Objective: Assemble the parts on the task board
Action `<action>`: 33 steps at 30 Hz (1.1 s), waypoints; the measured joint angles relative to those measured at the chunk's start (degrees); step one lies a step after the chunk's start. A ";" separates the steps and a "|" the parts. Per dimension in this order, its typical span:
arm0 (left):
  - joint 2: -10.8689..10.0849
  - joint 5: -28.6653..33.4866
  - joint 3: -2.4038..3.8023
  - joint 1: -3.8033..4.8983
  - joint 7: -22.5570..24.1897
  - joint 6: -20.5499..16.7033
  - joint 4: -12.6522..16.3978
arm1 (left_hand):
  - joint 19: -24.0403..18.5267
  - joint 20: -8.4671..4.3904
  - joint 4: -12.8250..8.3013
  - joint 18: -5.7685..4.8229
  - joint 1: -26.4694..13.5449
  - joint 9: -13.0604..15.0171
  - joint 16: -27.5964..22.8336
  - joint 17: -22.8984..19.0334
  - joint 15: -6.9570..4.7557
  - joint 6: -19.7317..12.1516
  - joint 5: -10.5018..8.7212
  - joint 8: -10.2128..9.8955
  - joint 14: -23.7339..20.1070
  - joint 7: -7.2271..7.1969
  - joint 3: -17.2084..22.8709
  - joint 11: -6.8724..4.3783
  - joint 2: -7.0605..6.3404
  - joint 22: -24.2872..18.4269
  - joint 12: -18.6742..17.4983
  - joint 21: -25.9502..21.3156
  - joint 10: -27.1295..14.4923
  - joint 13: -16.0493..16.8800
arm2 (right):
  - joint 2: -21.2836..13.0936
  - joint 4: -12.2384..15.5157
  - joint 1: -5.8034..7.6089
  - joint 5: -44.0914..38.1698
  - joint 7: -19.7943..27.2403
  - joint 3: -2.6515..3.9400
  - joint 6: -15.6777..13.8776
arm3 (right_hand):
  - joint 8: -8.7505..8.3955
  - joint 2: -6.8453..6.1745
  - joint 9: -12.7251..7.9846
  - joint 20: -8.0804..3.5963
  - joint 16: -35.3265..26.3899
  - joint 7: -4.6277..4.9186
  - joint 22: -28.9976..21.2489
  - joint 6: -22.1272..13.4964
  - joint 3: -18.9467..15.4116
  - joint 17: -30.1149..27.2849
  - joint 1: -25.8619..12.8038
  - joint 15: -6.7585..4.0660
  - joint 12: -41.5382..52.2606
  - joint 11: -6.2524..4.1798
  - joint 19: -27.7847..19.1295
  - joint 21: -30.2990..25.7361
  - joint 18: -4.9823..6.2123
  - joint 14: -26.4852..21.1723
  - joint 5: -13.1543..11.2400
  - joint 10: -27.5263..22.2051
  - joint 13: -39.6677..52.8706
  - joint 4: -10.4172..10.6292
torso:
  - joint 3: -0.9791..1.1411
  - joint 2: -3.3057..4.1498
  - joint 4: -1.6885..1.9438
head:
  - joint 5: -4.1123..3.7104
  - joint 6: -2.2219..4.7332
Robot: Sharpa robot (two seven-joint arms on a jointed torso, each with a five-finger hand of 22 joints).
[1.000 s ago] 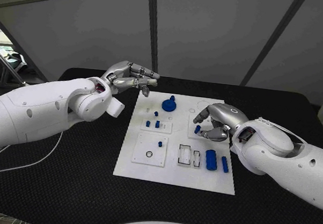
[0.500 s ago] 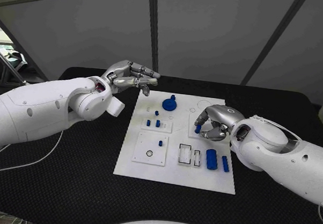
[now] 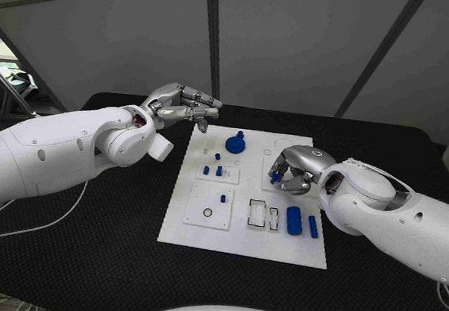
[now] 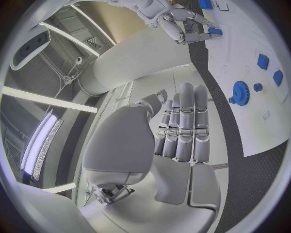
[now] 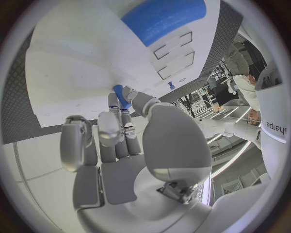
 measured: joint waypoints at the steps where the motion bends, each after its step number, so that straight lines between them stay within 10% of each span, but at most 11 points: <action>1: 0.00 0.00 0.00 0.00 0.00 0.00 -0.01 | 0.00 0.00 0.00 0.00 0.00 0.00 0.00 0.00 0.00 0.00 0.00 0.00 0.00 0.00 0.00 0.00 0.00 0.00 0.00 0.00 0.00 0.00 | 0.00 -0.01 0.00 -0.01 -0.01 0.00 0.00 | -0.01 0.15 0.02 0.00 0.00 -0.08 0.00 0.14 0.00 0.07 -0.16 0.00 0.00 -0.19 0.00 0.05 0.00 0.00 0.00 0.18 0.00 0.00 | 0.00 0.00 -0.01 | -0.02 -0.02; 18: -0.05 0.00 0.00 -0.01 -0.07 0.04 -0.27 | 0.00 0.00 0.00 0.00 0.00 0.06 0.00 -0.06 0.00 0.00 0.00 0.00 0.00 0.00 0.00 0.00 0.00 -0.22 0.00 -0.44 0.00 0.10 | -1.72 2.63 -0.03 0.51 -0.46 0.01 -3.03 | 0.96 0.88 0.24 -0.85 1.33 -0.52 -0.01 2.35 -0.48 1.32 -1.20 -1.02 0.00 -1.20 -0.02 1.67 -0.94 0.19 -0.22 3.24 0.14 1.75 | 0.00 -0.06 -0.01 | 0.08 -0.24; 25: -0.06 0.01 0.00 -0.04 -0.13 0.10 -0.46 | 0.00 0.00 -0.16 0.00 0.00 0.06 -0.24 -0.05 0.00 0.00 0.00 0.00 0.00 0.00 -0.16 0.00 0.00 -0.22 0.00 -0.44 0.00 0.11 | -3.21 6.37 -0.01 3.37 0.08 2.14 -6.11 | 0.95 0.90 0.24 -0.85 1.33 -0.50 -0.01 2.37 -0.49 1.32 -1.19 -1.02 0.00 -1.31 -0.02 1.83 -0.94 0.19 -0.22 3.34 0.13 1.76 | -0.02 -0.13 -0.01 | 0.16 -0.09; 33: 0.06 0.01 0.00 -0.07 -0.18 0.16 -0.57 | 0.00 0.00 -0.16 0.00 0.00 0.05 -0.24 -0.05 0.00 0.00 0.00 0.00 0.00 0.00 -0.16 0.00 0.00 -0.22 0.00 -0.44 0.00 0.14 | -2.53 9.40 -0.01 6.49 0.91 2.73 -7.72 | 0.86 1.05 0.24 -0.85 1.33 -0.49 -0.02 2.38 -0.50 1.37 -1.02 -1.02 0.00 -1.30 -0.02 1.83 -0.93 0.19 -0.23 3.34 0.13 1.75 | -0.07 -0.12 0.10 | 0.66 -0.15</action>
